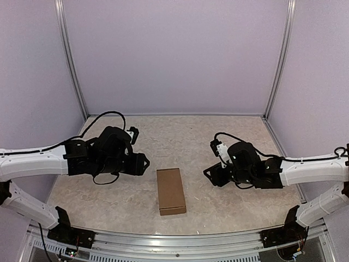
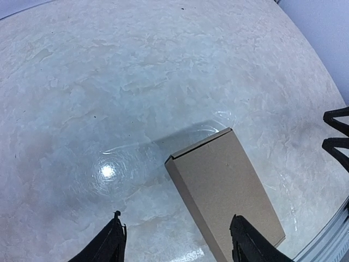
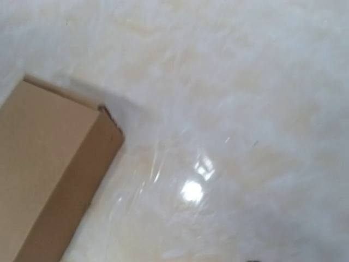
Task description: Fold the paper box
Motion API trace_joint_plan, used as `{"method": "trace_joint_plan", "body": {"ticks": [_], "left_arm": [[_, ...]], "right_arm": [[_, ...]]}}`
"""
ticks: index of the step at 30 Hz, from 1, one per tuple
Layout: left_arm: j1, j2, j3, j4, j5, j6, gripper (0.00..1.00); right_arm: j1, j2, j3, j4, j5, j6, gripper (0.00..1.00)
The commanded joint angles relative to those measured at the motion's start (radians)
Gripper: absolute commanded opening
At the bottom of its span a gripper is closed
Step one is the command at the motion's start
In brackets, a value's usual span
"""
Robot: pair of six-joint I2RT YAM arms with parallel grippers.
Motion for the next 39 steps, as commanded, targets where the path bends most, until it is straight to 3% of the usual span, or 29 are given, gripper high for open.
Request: {"method": "trace_joint_plan", "body": {"ticks": [1, 2, 7, 17, 25, 33, 39], "left_arm": [[0.018, -0.072, 0.01, -0.075, -0.081, 0.044, 0.69], [0.022, -0.087, 0.01, -0.083, -0.088, 0.051, 0.73], [0.051, -0.155, 0.021, -0.135, -0.114, 0.082, 0.98], [0.176, -0.219, 0.146, -0.314, -0.123, 0.146, 0.99], [0.323, -0.256, 0.248, -0.381, -0.155, 0.213, 0.99], [0.477, -0.279, 0.327, -0.401, -0.182, 0.313, 0.99], [0.64, -0.3, 0.321, -0.344, -0.099, 0.329, 0.99]], "right_arm": [[-0.006, -0.076, 0.046, -0.117, 0.07, -0.049, 0.83], [-0.006, -0.091, 0.054, -0.135, 0.082, -0.054, 0.98], [-0.006, -0.174, 0.073, -0.209, 0.166, -0.076, 1.0], [-0.005, -0.278, 0.13, -0.298, 0.344, -0.058, 1.0], [-0.026, -0.188, 0.329, -0.576, 0.503, -0.077, 1.0], [-0.339, -0.112, 0.474, -0.7, 0.227, -0.083, 1.0], [-0.641, -0.014, 0.574, -0.779, -0.075, -0.099, 1.0]]}}
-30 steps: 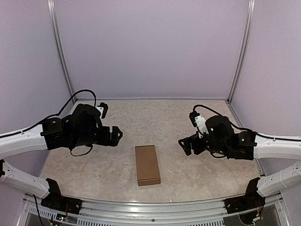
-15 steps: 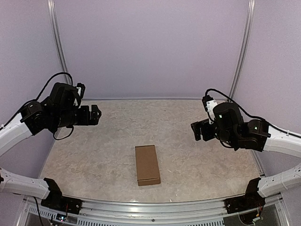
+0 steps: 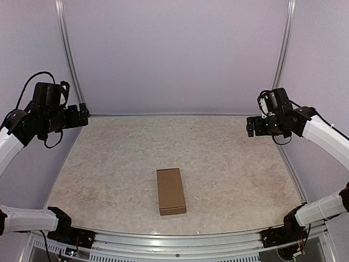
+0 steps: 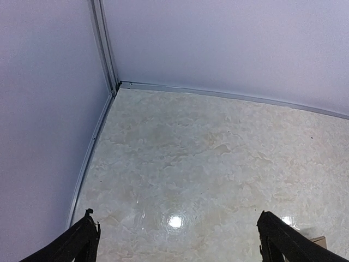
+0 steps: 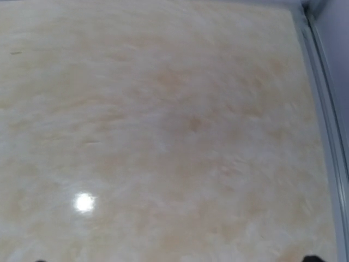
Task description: Fold the paper box
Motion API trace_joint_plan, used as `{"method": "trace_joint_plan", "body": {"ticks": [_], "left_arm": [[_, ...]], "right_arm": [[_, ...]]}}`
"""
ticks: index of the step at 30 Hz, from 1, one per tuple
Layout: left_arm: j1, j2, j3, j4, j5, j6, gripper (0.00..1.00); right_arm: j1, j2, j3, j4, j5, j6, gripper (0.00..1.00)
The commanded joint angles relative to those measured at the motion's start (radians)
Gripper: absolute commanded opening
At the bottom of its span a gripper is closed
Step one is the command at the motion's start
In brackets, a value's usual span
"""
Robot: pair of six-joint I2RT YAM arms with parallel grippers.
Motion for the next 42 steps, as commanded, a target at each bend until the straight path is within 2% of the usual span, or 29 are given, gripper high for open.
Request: {"method": "trace_joint_plan", "body": {"ticks": [1, 5, 11, 18, 24, 34, 42], "left_arm": [[0.121, -0.023, -0.008, 0.036, 0.067, 0.028, 0.99], [0.201, -0.042, -0.102, 0.123, 0.1, 0.026, 0.99], [0.203, -0.154, -0.323, 0.342, 0.114, 0.085, 0.99], [0.204, -0.267, -0.489, 0.487, 0.211, 0.12, 0.99], [0.204, -0.273, -0.487, 0.471, 0.307, 0.117, 0.99], [0.205, -0.29, -0.482, 0.451, 0.296, 0.119, 0.99], [0.244, -0.303, -0.49, 0.478, 0.362, 0.105, 0.99]], "right_arm": [[-0.156, 0.041, 0.055, -0.073, -0.244, -0.027, 1.0], [-0.166, -0.032, -0.021, 0.041, -0.267, -0.047, 1.0], [-0.166, -0.188, -0.214, 0.205, -0.371, -0.053, 1.0], [-0.166, -0.324, -0.404, 0.327, -0.298, -0.019, 1.0], [-0.165, -0.349, -0.446, 0.361, -0.276, 0.003, 1.0], [-0.166, -0.324, -0.442, 0.374, -0.237, 0.018, 1.0], [-0.165, -0.33, -0.44, 0.36, -0.219, 0.021, 1.0]]}}
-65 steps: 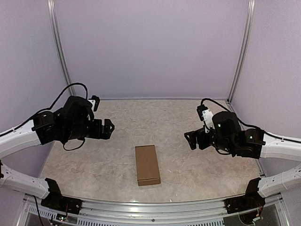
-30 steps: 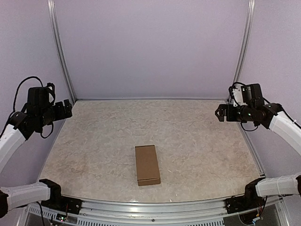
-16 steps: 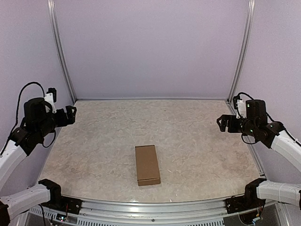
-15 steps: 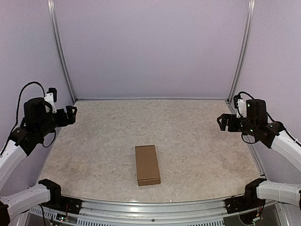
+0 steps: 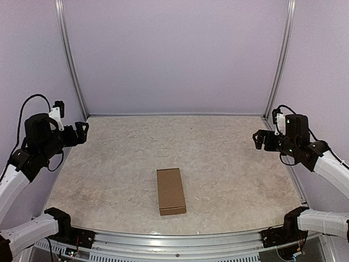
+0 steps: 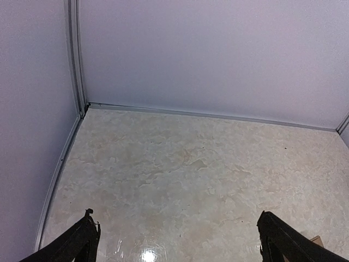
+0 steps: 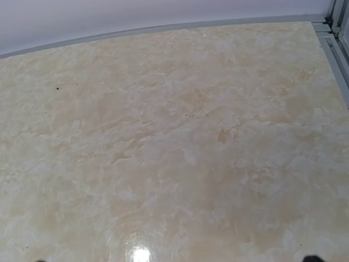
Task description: Fold the paper box
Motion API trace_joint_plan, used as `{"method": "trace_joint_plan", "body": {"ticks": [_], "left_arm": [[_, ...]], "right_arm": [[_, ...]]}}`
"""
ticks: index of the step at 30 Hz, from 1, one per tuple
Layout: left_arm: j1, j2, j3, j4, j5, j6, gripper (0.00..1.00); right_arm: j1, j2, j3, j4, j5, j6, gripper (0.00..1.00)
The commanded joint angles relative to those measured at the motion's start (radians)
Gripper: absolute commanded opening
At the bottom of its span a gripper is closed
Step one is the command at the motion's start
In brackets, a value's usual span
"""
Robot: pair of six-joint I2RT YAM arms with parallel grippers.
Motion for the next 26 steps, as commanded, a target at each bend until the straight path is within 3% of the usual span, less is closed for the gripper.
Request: {"method": "trace_joint_plan", "body": {"ticks": [1, 26], "left_arm": [[0.046, -0.005, -0.001, 0.022, 0.059, -0.003, 0.99], [0.061, -0.024, -0.009, 0.019, 0.05, -0.008, 0.99]], "right_arm": [[-0.001, -0.006, -0.004, -0.002, 0.022, 0.01, 1.0], [-0.001, 0.013, 0.013, -0.019, 0.006, 0.021, 1.0]]}}
